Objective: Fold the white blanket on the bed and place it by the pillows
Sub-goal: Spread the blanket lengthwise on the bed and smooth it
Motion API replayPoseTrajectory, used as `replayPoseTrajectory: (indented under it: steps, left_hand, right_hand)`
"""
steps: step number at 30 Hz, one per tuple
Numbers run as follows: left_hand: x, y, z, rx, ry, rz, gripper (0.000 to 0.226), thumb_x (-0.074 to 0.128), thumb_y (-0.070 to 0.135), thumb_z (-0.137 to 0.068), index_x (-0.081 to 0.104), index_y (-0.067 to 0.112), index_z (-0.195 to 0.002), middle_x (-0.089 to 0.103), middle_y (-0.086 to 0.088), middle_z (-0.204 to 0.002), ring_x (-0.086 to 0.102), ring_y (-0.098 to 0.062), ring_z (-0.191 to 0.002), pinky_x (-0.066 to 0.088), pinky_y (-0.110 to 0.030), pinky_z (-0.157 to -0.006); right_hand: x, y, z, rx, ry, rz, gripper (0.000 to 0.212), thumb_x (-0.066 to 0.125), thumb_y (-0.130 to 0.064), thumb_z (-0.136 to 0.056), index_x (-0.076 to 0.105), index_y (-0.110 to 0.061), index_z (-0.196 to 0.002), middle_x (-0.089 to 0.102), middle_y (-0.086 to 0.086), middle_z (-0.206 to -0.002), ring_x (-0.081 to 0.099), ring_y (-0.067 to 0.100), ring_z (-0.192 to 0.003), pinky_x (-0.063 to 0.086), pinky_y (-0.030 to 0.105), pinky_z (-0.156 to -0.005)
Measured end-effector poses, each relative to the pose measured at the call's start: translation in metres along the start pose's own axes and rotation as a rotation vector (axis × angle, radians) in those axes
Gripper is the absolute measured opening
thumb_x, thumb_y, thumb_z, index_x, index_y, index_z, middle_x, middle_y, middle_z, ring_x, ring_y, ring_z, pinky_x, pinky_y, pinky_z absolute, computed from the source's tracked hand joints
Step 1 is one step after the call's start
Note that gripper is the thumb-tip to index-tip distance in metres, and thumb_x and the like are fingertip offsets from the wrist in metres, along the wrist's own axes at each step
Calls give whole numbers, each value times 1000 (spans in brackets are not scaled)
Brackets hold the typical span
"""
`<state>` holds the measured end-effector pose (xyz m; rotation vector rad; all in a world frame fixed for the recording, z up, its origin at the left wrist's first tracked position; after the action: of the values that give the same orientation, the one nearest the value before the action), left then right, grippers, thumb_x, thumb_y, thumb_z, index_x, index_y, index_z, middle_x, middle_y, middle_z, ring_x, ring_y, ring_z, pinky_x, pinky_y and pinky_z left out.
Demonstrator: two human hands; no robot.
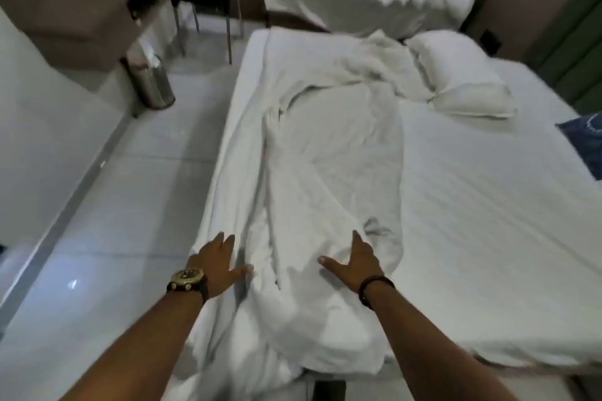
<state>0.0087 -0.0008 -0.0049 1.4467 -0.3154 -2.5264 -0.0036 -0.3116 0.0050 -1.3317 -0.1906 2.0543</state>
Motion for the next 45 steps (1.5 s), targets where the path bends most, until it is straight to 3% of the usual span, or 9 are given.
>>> replayPoseTrajectory:
  steps: [9,14,21,25,31,35,38,40,45]
  left_hand:
    - [136,-13,13,6,-217,-11,120,52,85,-68,6,19,-157,5,-6,-165,2,-31,-151,16,-43,-121]
    - [149,14,9,-92,-88,306,112,75,63,-52,30,21,-146,55,-1,-133,54,-27,-118,46,-37,-97]
    - [155,27,-2,-124,-208,95,7,59,19,-87,52,17,-89,64,-10,-110,60,-26,-92,43,-28,-71]
    - [163,46,12,0,-442,-133,62,51,30,-95,27,13,-150,40,-10,-151,44,-26,-133,37,-29,-105]
    - [233,118,69,259,-1022,-392,42,47,16,-100,48,10,-141,46,-13,-147,48,-24,-121,46,-28,-97]
    - [236,127,84,418,-683,-388,53,25,51,-95,69,23,-106,64,6,-116,53,-18,-89,44,-32,-93]
    - [204,129,59,607,-892,-52,74,46,71,-83,66,5,-108,64,-17,-119,62,-33,-85,50,-49,-94]
    - [184,119,33,577,-184,-105,70,65,60,-66,61,11,-116,59,-17,-116,61,-41,-97,50,-47,-82]
    - [155,86,-6,249,36,-496,140,83,59,-53,-5,22,-156,30,-22,-151,41,-46,-130,33,-62,-102]
  right_hand:
    - [55,67,-45,231,18,16,137,80,-69,-49,0,-26,-151,28,12,-154,27,38,-140,25,60,-110]
    - [57,75,-48,127,-28,1,56,69,-40,-83,44,-10,-124,61,16,-116,57,33,-97,44,35,-75]
    - [-44,167,-18,284,136,88,42,61,-30,-86,51,-9,-121,61,26,-116,59,43,-106,46,40,-82]
    - [-113,231,-1,525,263,58,47,65,-26,-84,52,0,-120,57,32,-120,56,47,-109,47,44,-85]
    - [-129,217,2,479,262,-173,35,67,-21,-85,60,5,-108,57,19,-95,53,32,-82,41,32,-68]
    - [-120,179,4,360,162,-363,20,67,-18,-81,67,-4,-95,65,16,-92,61,30,-80,49,34,-66]
    - [-109,161,-1,307,98,-428,27,68,-24,-79,68,-10,-102,69,14,-100,64,33,-93,54,46,-86]
    - [-99,149,-3,288,29,-468,38,69,-32,-74,67,-13,-107,70,12,-104,65,32,-96,53,49,-91]
    - [-81,132,-8,220,-27,-527,49,66,-45,-69,66,-18,-110,71,9,-104,68,30,-94,54,51,-90]
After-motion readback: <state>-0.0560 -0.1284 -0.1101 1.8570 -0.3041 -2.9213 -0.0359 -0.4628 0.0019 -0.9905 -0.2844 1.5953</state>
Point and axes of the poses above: each hand's wrist, its own z-axis away from the middle knuckle, its own x-axis out of the palm, y = z × x, the point moved 1 cm from there along -z, towards the middle knuckle
